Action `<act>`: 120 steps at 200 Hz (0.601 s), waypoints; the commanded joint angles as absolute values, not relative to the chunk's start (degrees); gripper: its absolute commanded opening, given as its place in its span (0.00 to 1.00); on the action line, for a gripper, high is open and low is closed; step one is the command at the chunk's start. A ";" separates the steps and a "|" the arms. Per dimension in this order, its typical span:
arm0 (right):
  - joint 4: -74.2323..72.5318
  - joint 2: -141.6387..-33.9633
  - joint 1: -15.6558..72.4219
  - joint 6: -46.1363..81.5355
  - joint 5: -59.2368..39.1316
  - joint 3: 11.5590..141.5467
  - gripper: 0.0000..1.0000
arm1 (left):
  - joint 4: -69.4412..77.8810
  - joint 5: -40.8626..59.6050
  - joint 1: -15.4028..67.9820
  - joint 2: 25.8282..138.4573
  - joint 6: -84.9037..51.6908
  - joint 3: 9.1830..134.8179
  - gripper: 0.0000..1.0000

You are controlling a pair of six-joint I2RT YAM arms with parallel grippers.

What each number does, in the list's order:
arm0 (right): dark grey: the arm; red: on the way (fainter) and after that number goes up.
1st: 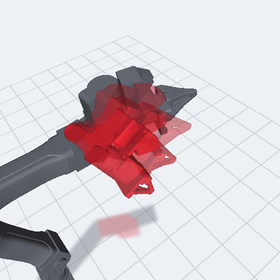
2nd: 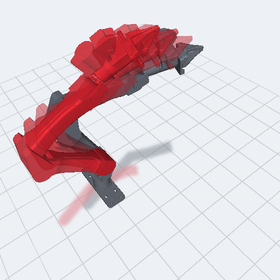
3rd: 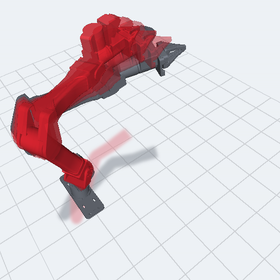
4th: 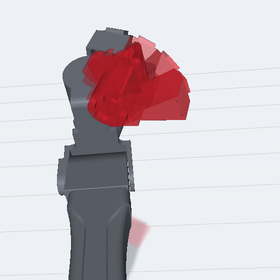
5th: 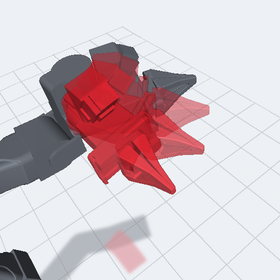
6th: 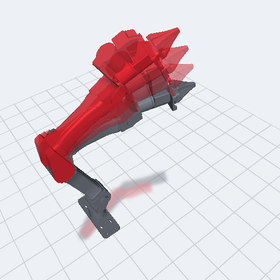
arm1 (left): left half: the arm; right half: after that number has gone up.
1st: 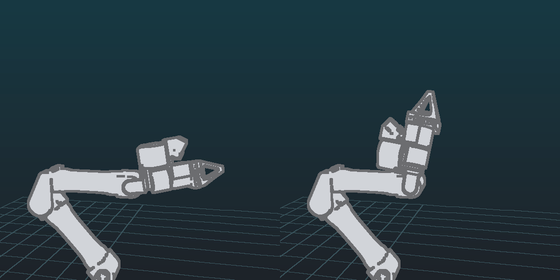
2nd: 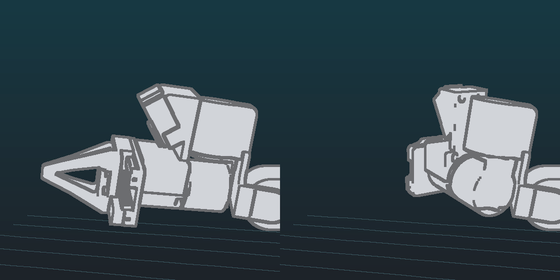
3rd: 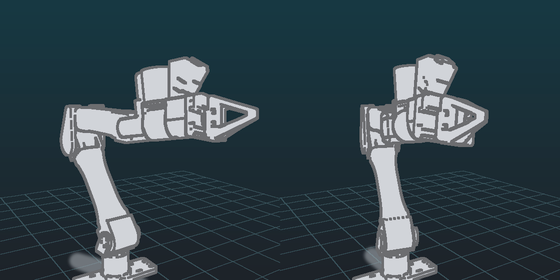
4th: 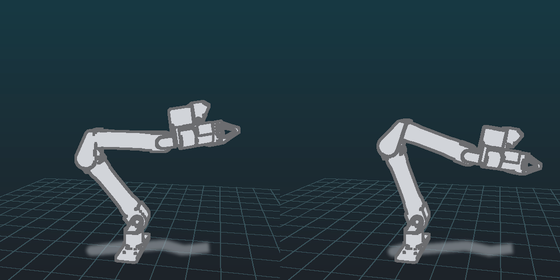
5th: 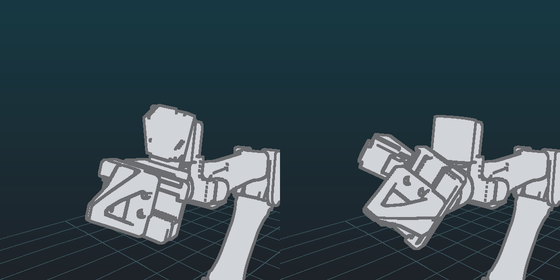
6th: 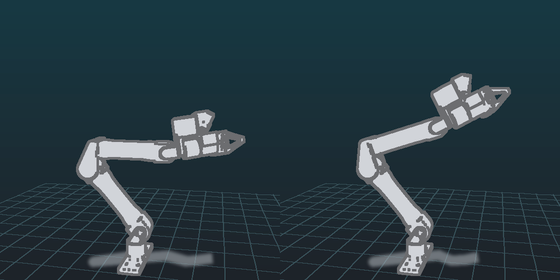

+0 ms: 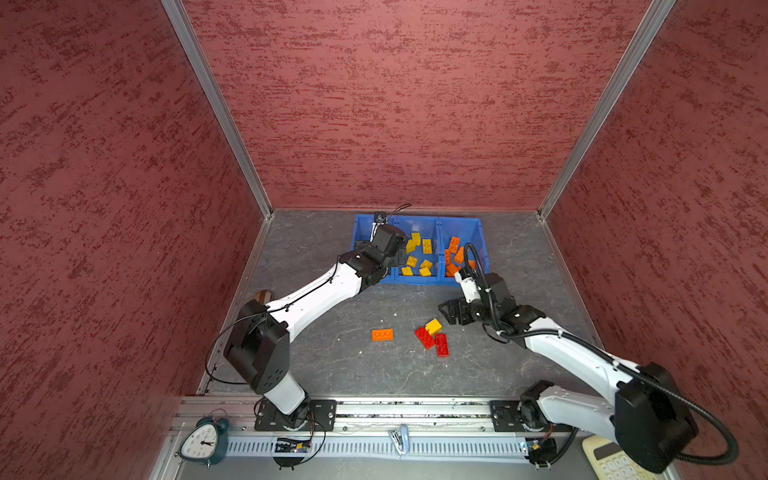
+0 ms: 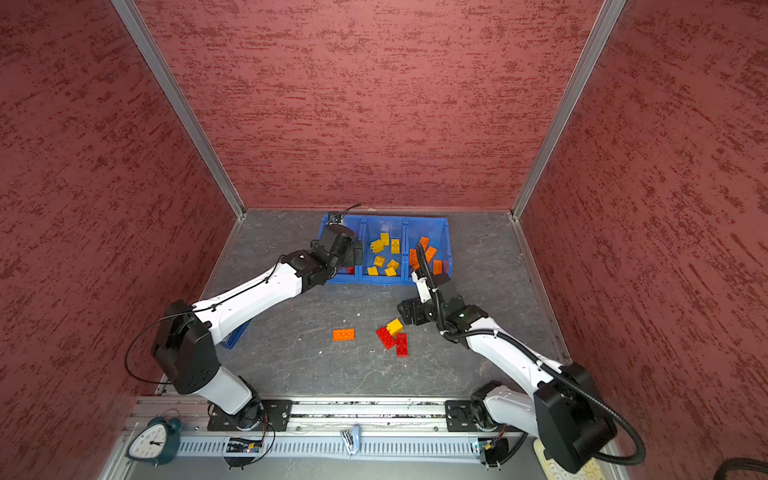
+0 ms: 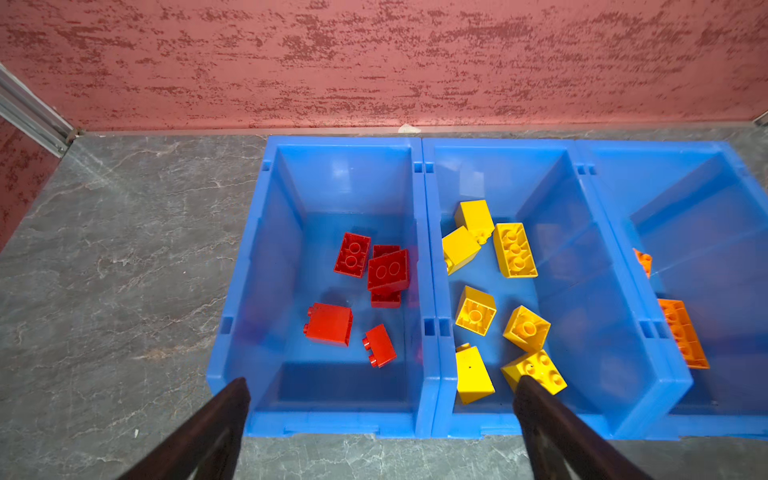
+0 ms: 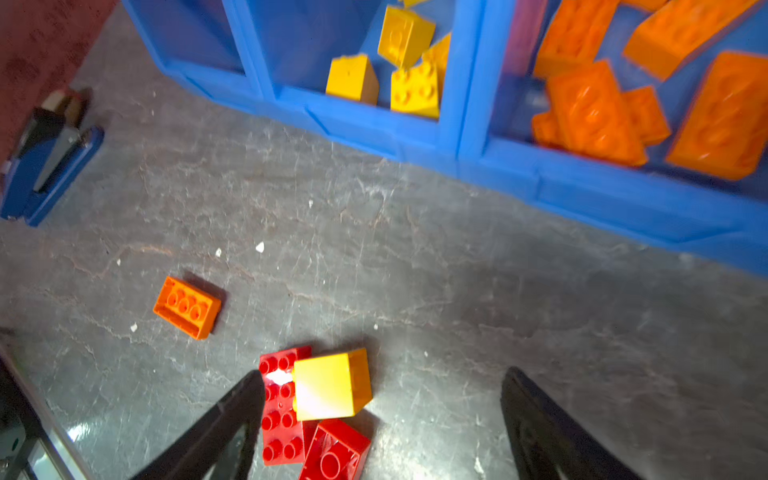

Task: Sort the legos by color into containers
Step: 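Release the red brick into the red compartment while the right gripper grasps a yellow brick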

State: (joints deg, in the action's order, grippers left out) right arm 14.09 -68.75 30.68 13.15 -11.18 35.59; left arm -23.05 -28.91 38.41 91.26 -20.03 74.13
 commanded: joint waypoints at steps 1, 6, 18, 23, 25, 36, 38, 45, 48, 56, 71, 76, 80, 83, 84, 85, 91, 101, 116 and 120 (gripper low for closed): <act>18.51 -71.68 34.42 12.08 -11.63 38.36 0.88 | -23.20 -29.08 38.47 88.86 -23.29 72.72 1.00; 18.87 -72.43 35.11 12.04 -10.74 38.74 0.87 | -23.18 -29.08 38.48 88.26 -23.74 72.20 1.00; 19.67 -74.20 36.13 12.04 -8.71 39.82 0.83 | -22.93 -29.32 38.48 87.24 -24.38 70.87 1.00; 20.18 -74.92 36.38 11.83 -8.16 40.49 0.81 | -22.97 -29.45 38.46 86.87 -24.43 70.49 0.99; 20.45 -75.22 36.43 11.62 -8.04 40.73 0.80 | -23.04 -29.53 38.36 86.76 -24.43 70.34 0.99; 21.84 -76.93 36.82 10.12 -8.21 42.42 0.76 | -24.41 -30.37 38.41 86.54 -24.80 70.29 1.00; 22.09 -77.33 36.91 9.76 -8.45 42.64 0.76 | -24.85 -30.75 38.39 86.50 -24.90 70.35 0.99; 23.01 -78.38 37.32 8.51 -9.41 43.64 0.74 | -26.38 -31.64 38.36 86.56 -25.31 70.75 0.99; 23.20 -78.85 37.61 8.01 -9.92 43.98 0.73 | -27.04 -32.09 38.31 86.56 -25.48 70.89 0.99; 23.69 -79.95 38.18 7.11 -10.50 44.66 0.72 | -28.12 -32.89 38.27 86.46 -25.66 71.15 1.00; 23.86 -81.88 39.07 7.03 -9.29 45.37 0.68 | -28.96 -33.66 38.31 86.22 -25.92 71.02 0.99; 23.90 -82.43 39.21 7.01 -8.72 45.54 0.67 | -29.04 -33.66 38.20 86.09 -26.08 70.85 0.99; 23.99 -82.87 39.41 6.99 -8.37 45.74 0.66 | -29.14 -33.60 38.19 86.02 -26.15 70.71 0.99; 24.09 -82.96 39.52 6.95 -8.17 45.84 0.65 | -29.13 -33.61 38.16 85.95 -26.26 70.66 0.99; 24.09 -82.96 39.54 6.95 -8.13 45.86 0.65 | -29.16 -33.59 38.15 85.91 -26.31 70.66 1.00; 24.08 -82.97 39.54 6.94 -8.06 45.91 0.65 | -29.17 -33.63 38.10 85.89 -26.34 70.62 1.00; 24.23 -84.40 39.73 6.84 -7.62 46.17 0.64 | -29.13 -33.61 38.12 85.83 -26.60 70.49 0.99; 24.58 -85.48 40.00 6.56 -7.38 46.73 0.62 | -29.17 -33.56 37.99 85.86 -26.81 70.33 0.99; 25.17 -86.91 40.58 6.24 -7.18 47.36 0.60 | -29.80 -33.65 37.97 86.04 -27.24 70.48 0.99; 25.27 -87.20 40.72 6.24 -6.78 47.45 0.59 | -30.00 -33.66 37.86 86.10 -27.38 70.56 0.99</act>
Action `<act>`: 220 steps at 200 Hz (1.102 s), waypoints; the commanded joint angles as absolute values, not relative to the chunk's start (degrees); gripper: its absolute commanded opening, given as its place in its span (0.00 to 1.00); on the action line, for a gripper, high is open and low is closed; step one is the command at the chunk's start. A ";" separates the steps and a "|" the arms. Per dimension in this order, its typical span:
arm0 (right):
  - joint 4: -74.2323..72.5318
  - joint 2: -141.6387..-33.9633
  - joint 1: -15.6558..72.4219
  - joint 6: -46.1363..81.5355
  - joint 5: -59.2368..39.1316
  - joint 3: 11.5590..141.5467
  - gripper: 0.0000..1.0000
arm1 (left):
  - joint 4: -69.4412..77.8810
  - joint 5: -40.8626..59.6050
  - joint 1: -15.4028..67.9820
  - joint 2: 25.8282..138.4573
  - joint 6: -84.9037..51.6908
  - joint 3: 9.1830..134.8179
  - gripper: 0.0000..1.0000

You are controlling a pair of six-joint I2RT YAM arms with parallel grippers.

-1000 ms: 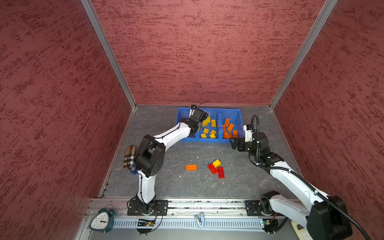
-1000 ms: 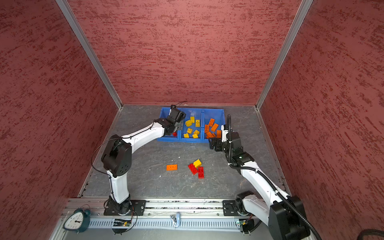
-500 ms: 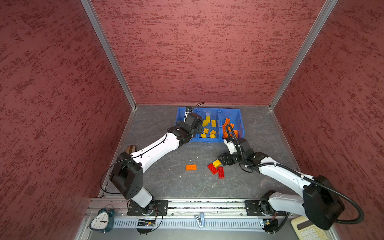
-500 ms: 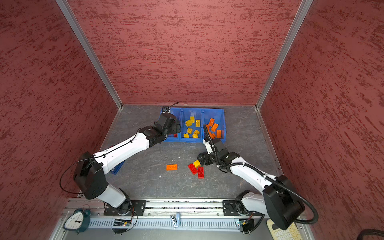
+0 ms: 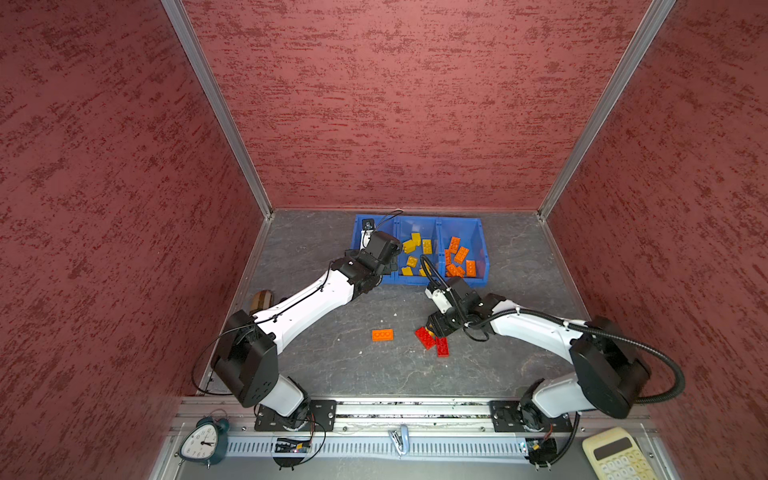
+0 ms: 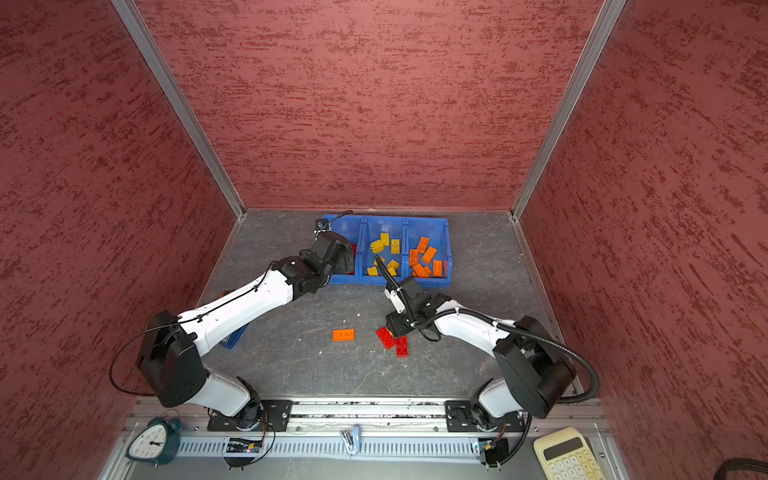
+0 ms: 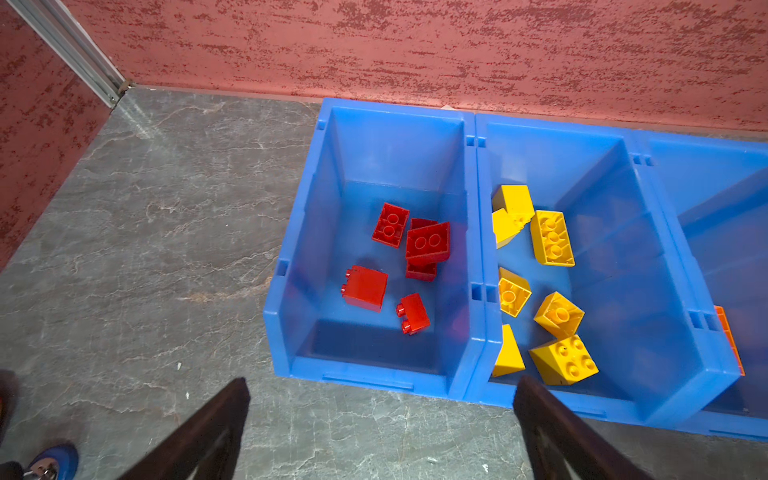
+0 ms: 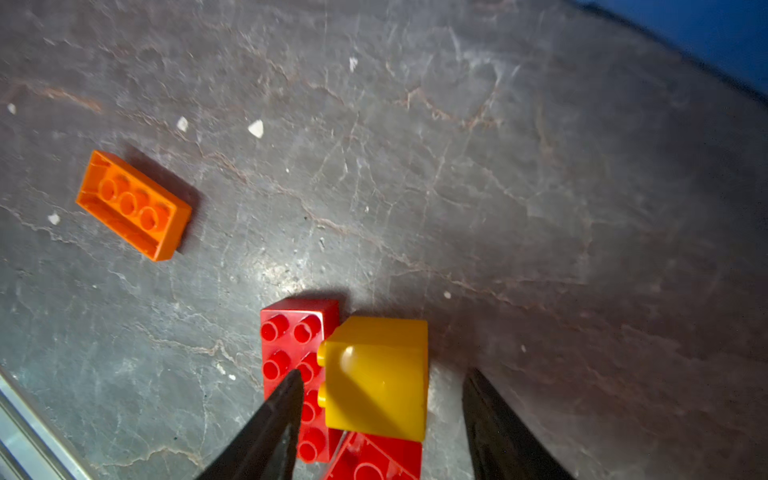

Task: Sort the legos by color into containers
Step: 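Release the red brick into the red compartment while the right gripper grasps a yellow brick, then carry the yellow brick into the yellow compartment and release it with the right gripper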

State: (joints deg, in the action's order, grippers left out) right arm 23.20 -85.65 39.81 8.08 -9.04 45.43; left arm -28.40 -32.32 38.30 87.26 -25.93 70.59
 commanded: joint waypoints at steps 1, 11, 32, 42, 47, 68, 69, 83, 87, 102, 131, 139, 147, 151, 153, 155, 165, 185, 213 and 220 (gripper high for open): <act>25.29 -87.28 40.75 6.24 -6.68 47.46 0.59 | -30.07 -33.66 37.83 86.12 -27.40 70.57 0.99; 25.40 -87.89 41.11 6.49 -4.91 47.52 0.56 | -30.57 -33.66 37.67 86.12 -27.66 70.65 0.99; 24.89 -88.08 41.31 7.02 -2.79 46.97 0.49 | -30.54 -33.52 37.57 85.87 -27.90 70.33 0.99; 24.56 -87.87 41.31 7.34 -2.55 46.96 0.45 | -30.54 -33.42 37.53 85.73 -28.04 70.22 1.00; 24.37 -87.76 41.28 7.42 -2.51 46.96 0.43 | -30.52 -33.32 37.45 85.74 -28.11 70.14 0.99; 23.37 -86.33 41.28 7.63 -1.92 47.22 0.40 | -30.47 -32.95 37.40 85.85 -28.22 70.03 0.99; 23.28 -86.23 41.29 7.64 -1.84 47.25 0.40 | -30.44 -32.96 37.42 85.86 -28.21 70.04 0.99; 22.21 -84.92 41.26 7.33 -1.35 47.41 0.39 | -30.36 -32.80 37.30 86.03 -28.21 70.13 1.00; 21.94 -84.63 41.31 7.30 -1.24 47.60 0.38 | -30.33 -32.67 37.34 86.12 -28.21 70.13 1.00; 21.08 -83.62 41.31 7.03 -0.81 48.26 0.37 | -30.32 -32.48 37.35 86.24 -28.15 70.30 0.99; 15.99 -80.97 41.31 6.39 -0.80 49.64 0.37 | -30.63 -32.13 37.37 86.29 -28.12 70.32 0.99; 14.30 -81.09 41.31 5.55 -0.61 50.49 0.38 | -30.67 -31.47 37.36 86.13 -28.17 70.16 0.99; 13.14 -81.91 41.24 4.75 0.61 52.07 0.38 | -30.79 -30.56 37.47 85.94 -28.13 69.81 1.00; 12.86 -82.63 41.22 4.50 1.58 52.93 0.38 | -30.82 -30.05 37.59 85.83 -28.02 69.52 0.99; 12.73 -82.88 41.26 4.38 2.09 53.60 0.38 | -30.84 -29.70 37.61 85.66 -27.97 69.39 0.99; 12.67 -82.95 41.17 4.21 2.56 54.20 0.38 | -30.85 -29.51 37.64 85.55 -27.89 69.18 0.99; 12.17 -86.60 40.96 4.49 5.70 57.11 0.38 | -30.62 -28.07 37.96 84.82 -27.51 68.00 0.99; 10.49 -92.15 40.43 6.83 11.03 62.22 0.39 | -28.96 -24.44 38.83 81.75 -25.76 64.24 0.99; 9.27 -98.57 40.17 7.93 15.80 68.31 0.39 | -28.69 -22.96 39.03 75.17 -24.44 58.43 1.00; 8.76 -99.75 40.04 7.64 16.23 69.30 0.39 | -29.00 -23.16 38.98 73.31 -24.56 57.04 1.00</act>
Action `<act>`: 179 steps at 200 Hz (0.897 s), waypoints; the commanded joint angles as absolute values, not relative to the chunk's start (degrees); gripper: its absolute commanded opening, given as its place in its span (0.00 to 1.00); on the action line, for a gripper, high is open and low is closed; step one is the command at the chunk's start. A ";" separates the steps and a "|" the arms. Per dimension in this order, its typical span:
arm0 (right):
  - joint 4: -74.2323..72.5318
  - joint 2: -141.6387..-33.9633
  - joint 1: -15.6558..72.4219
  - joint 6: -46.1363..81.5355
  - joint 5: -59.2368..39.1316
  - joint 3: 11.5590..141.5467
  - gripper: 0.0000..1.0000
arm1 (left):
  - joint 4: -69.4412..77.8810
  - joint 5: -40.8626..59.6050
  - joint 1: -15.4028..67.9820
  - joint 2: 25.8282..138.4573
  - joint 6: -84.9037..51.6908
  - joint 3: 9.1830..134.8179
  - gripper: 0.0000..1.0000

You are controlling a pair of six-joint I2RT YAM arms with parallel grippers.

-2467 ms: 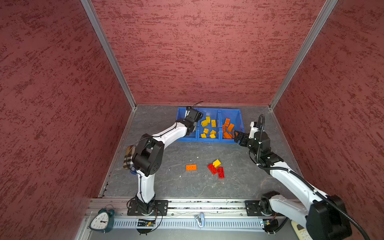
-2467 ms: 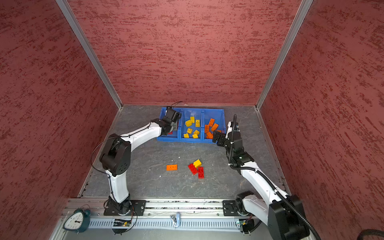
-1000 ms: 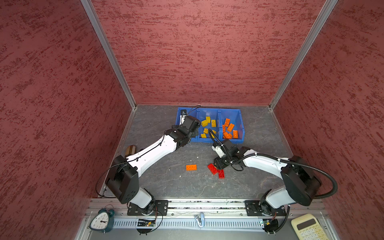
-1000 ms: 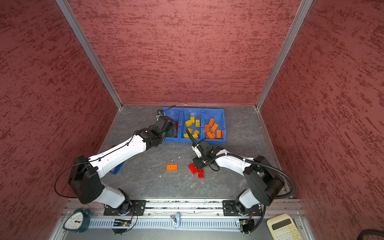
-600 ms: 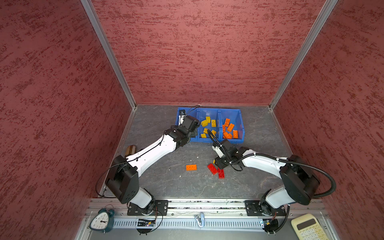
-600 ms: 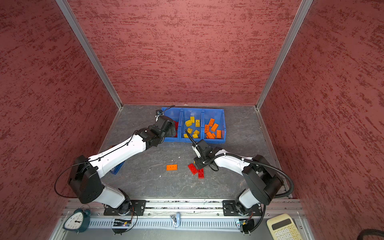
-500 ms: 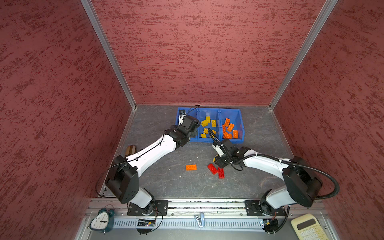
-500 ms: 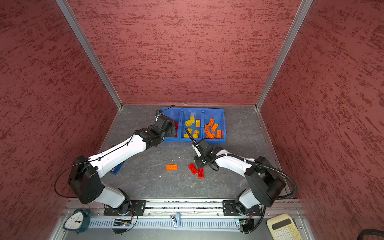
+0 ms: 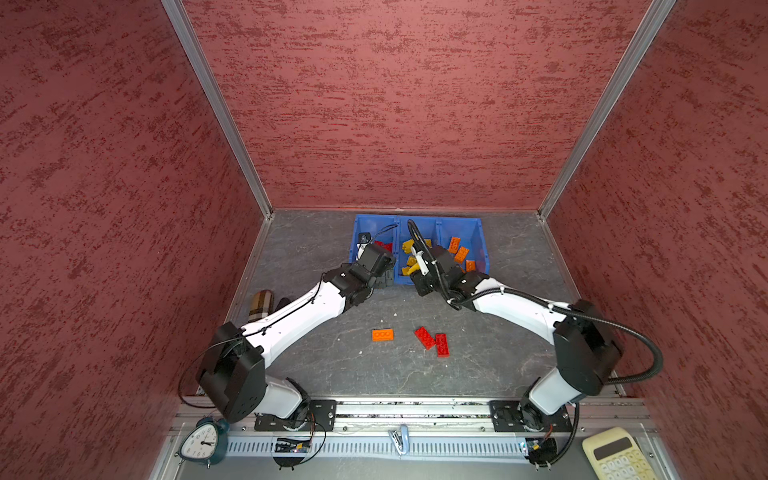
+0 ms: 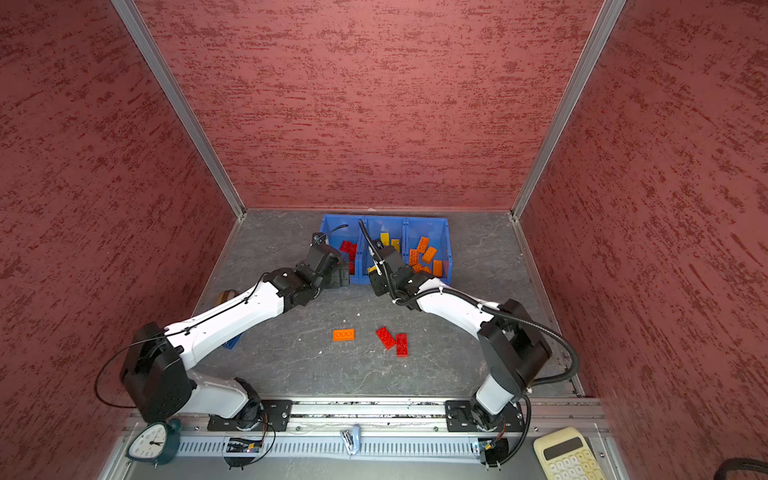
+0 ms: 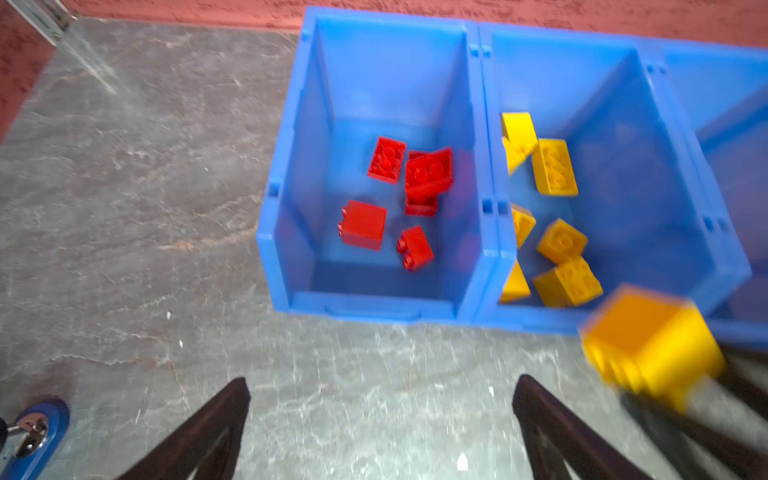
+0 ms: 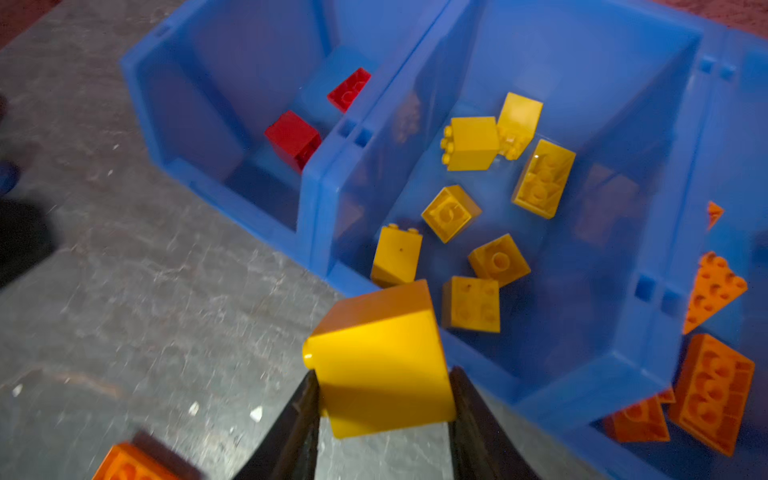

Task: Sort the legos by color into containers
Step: 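Carry the yellow brick into the yellow compartment and release it with the right gripper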

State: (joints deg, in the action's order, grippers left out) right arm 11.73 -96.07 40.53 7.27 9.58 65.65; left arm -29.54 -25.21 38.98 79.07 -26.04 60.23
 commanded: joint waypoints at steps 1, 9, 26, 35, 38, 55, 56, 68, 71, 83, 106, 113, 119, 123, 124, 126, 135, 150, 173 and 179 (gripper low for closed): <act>8.73 -99.88 39.97 7.64 16.25 69.41 0.39 | -29.09 -23.27 38.96 73.04 -24.59 56.87 1.00; 8.65 -101.05 39.64 7.34 16.41 70.59 0.40 | -29.51 -23.42 38.86 70.93 -24.77 55.33 0.99; 8.33 -103.16 38.66 7.01 16.02 72.60 0.40 | -30.13 -23.63 38.85 66.23 -25.20 52.23 0.99; 7.88 -104.20 37.80 7.01 15.08 73.47 0.40 | -29.91 -23.13 38.78 63.81 -25.46 50.52 0.99; 7.76 -104.56 37.53 6.95 14.64 73.81 0.40 | -29.72 -22.69 38.76 62.95 -25.49 49.88 0.99; 7.72 -106.91 35.86 7.04 11.71 76.10 0.40 | -27.83 -17.43 38.09 59.40 -24.95 46.81 0.99; 7.68 -107.02 35.77 7.04 11.57 76.24 0.40 | -27.67 -16.98 37.99 59.23 -24.87 46.70 0.99; 8.05 -108.49 34.93 6.64 9.59 77.97 0.41 | -27.11 -13.49 38.07 58.36 -24.48 45.48 0.99; 8.19 -108.82 34.75 6.43 9.02 78.39 0.42 | -27.14 -13.21 38.30 58.28 -24.56 45.32 0.99; 8.90 -110.02 34.18 6.49 8.26 79.95 0.44 | -26.69 -11.35 39.50 58.32 -24.01 44.73 0.99; 11.49 -111.01 33.85 7.55 8.70 83.23 0.55 | -24.50 -8.22 43.12 59.74 -20.67 44.25 0.99; 12.09 -110.65 33.84 7.81 8.50 83.66 0.59 | -24.19 -7.92 44.10 60.69 -19.55 44.54 0.99; 12.23 -109.98 33.84 8.18 8.47 83.64 0.62 | -23.94 -7.88 44.90 61.63 -18.65 44.93 0.99; 12.35 -109.58 33.84 8.40 8.47 83.43 0.64 | -23.91 -7.62 45.26 62.24 -17.97 45.19 0.99; 12.37 -109.41 33.84 8.42 8.50 83.42 0.65 | -23.87 -7.59 45.35 62.41 -17.82 45.23 0.99; 12.39 -109.05 33.84 8.54 8.45 83.32 0.66 | -23.87 -7.57 45.50 62.76 -17.53 45.43 0.99; 12.44 -107.82 33.84 8.76 8.38 82.66 0.70 | -23.78 -7.10 46.02 64.19 -16.46 46.20 0.99; 13.08 -105.31 33.84 8.49 7.35 81.20 0.74 | -22.64 -4.27 46.40 66.11 -14.71 47.09 0.99; 13.00 -99.82 33.84 8.26 4.79 77.03 0.80 | -20.38 -1.00 47.38 68.64 -12.85 48.07 0.99; 12.50 -98.14 33.85 8.26 4.01 75.40 0.81 | -19.94 -1.29 47.90 69.25 -12.47 48.24 0.99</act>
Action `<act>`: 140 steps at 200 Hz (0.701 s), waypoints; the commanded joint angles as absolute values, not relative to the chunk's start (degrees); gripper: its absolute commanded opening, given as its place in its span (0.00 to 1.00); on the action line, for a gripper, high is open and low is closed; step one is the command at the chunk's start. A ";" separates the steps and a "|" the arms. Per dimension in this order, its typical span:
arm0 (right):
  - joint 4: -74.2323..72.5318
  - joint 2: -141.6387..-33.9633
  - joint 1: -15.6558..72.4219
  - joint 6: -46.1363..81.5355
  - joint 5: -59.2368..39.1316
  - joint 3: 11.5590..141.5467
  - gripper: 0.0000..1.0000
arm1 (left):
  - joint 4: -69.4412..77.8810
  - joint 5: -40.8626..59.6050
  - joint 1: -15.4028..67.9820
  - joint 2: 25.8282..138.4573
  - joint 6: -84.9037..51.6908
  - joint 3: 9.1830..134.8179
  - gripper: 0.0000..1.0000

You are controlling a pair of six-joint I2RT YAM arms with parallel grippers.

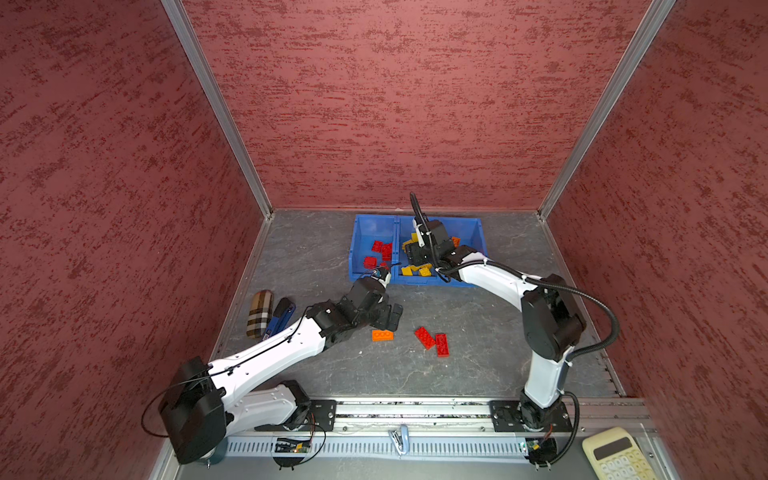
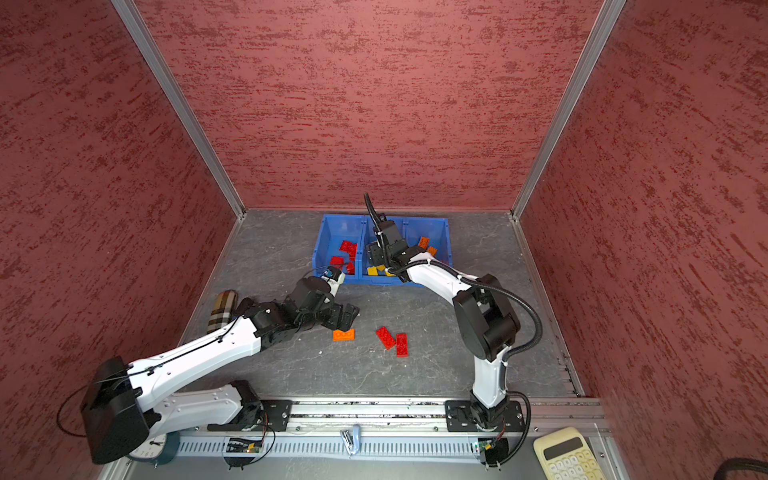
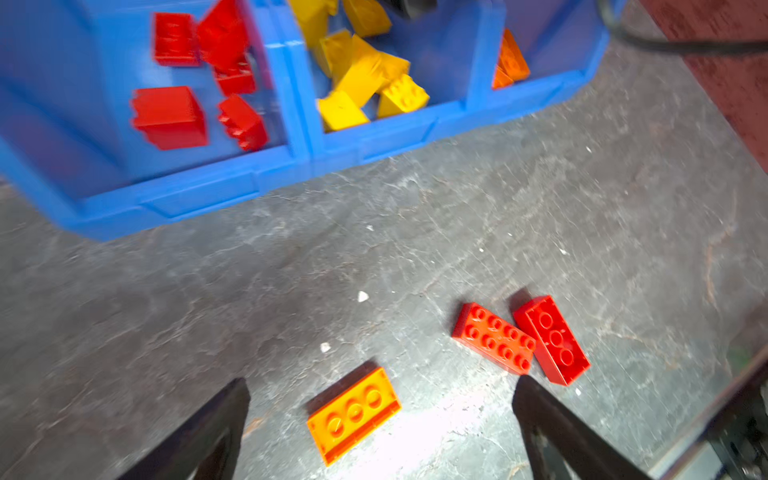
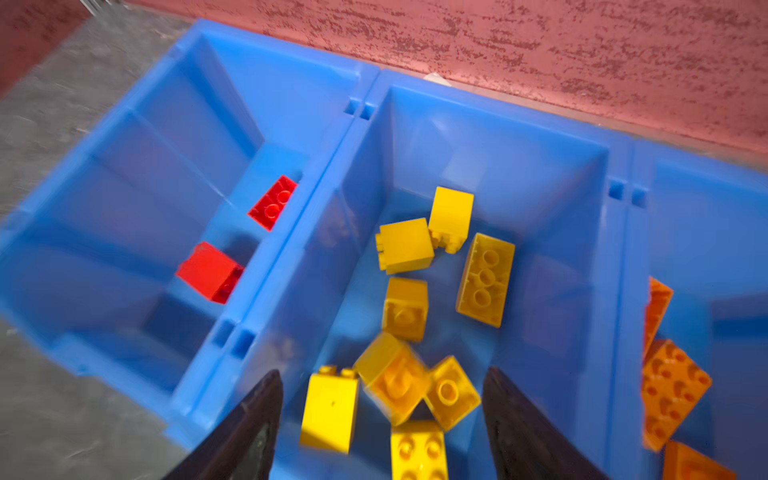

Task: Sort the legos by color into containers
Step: 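Carry the yellow brick into the yellow compartment and release it with the right gripper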

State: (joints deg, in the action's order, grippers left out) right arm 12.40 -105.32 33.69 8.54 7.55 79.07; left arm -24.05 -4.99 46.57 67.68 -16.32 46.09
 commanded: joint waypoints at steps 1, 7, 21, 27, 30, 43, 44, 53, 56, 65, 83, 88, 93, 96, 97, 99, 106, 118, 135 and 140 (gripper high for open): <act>12.36 -97.76 33.84 8.26 3.94 75.05 0.81 | -19.86 -1.44 47.99 69.34 -12.39 48.29 0.99; 11.69 -95.96 33.84 8.52 3.54 73.33 0.83 | -19.46 -2.17 48.46 69.96 -12.02 48.47 0.99; 9.72 -91.27 33.82 10.03 3.64 68.87 0.89 | -19.00 -4.12 49.57 71.28 -10.90 49.06 1.00; 8.70 -89.26 33.84 10.74 3.63 66.87 0.99 | -18.98 -4.59 49.95 71.85 -10.29 49.31 0.99; 8.17 -88.24 33.84 11.14 3.84 65.74 0.99 | -18.98 -4.80 50.08 72.08 -10.13 49.44 0.99; 5.58 -84.06 33.84 13.21 5.08 61.30 0.99 | -18.49 -4.57 50.42 73.10 -9.35 49.78 0.99; 5.43 -83.82 33.84 13.37 5.17 61.02 0.99 | -18.43 -4.48 50.44 73.16 -9.29 49.81 0.99; 4.42 -80.66 33.84 15.01 6.63 58.32 0.99 | -18.05 -3.85 50.59 73.98 -8.71 50.04 0.99; 4.32 -79.82 33.84 15.80 7.14 57.61 0.99 | -17.96 -3.51 50.69 74.22 -8.56 50.16 0.99; 4.72 -77.63 33.74 17.92 8.64 55.73 0.99 | -17.53 -3.68 51.08 75.27 -7.96 50.51 0.99; 8.68 -74.33 33.69 20.96 11.47 53.79 0.99 | -16.70 -3.86 52.13 77.63 -6.53 51.38 0.99; 9.71 -73.39 33.69 21.76 12.43 53.26 0.99 | -16.89 -3.20 52.41 78.49 -5.86 51.70 1.00; 10.31 -72.09 33.75 22.45 13.38 52.20 0.99 | -17.40 -2.48 52.69 79.40 -5.14 52.22 0.99; 10.35 -71.31 33.76 22.79 13.75 51.51 0.99 | -17.94 -1.98 52.79 80.03 -4.59 52.56 0.99; 10.32 -71.08 33.76 22.91 13.95 51.25 0.99 | -18.15 -1.78 52.90 80.27 -4.40 52.74 0.99; 10.18 -70.44 33.80 23.22 14.25 50.76 0.99 | -18.62 -1.59 53.04 80.65 -4.13 53.02 0.99; 9.41 -68.47 33.68 24.16 15.31 48.52 0.99 | -20.67 -1.50 53.69 82.54 -2.75 54.30 1.00; 7.20 -65.03 33.64 25.81 17.17 44.28 0.99 | -25.72 -4.36 55.33 86.22 -0.99 57.58 0.99; 3.97 -60.91 33.49 29.27 19.13 39.26 0.99 | -30.37 -5.06 57.18 90.04 1.11 60.33 1.00; 3.28 -60.01 33.40 29.99 19.20 38.15 0.99 | -30.86 -4.80 57.57 90.80 1.48 60.50 0.99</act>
